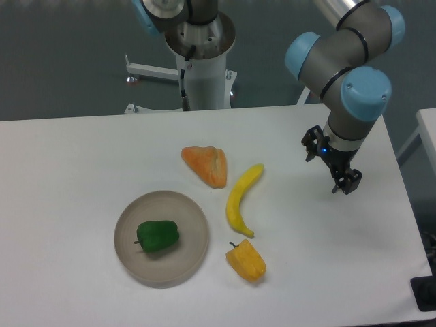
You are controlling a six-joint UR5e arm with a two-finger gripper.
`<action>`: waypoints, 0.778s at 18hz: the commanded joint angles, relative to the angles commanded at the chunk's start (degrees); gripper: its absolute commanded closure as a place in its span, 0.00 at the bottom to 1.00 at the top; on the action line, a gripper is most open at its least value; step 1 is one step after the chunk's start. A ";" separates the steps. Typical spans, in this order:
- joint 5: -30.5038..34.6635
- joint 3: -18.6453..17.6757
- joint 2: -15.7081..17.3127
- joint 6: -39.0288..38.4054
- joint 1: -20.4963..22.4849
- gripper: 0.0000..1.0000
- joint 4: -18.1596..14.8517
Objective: Pick up the green pepper from the plate
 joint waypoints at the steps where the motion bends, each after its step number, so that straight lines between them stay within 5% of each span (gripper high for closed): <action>1: 0.00 -0.09 0.00 0.00 0.00 0.00 0.00; 9: -0.70 -1.31 0.18 -0.17 -0.26 0.00 -0.09; 14: -4.74 -2.11 1.93 -5.42 -5.17 0.00 0.26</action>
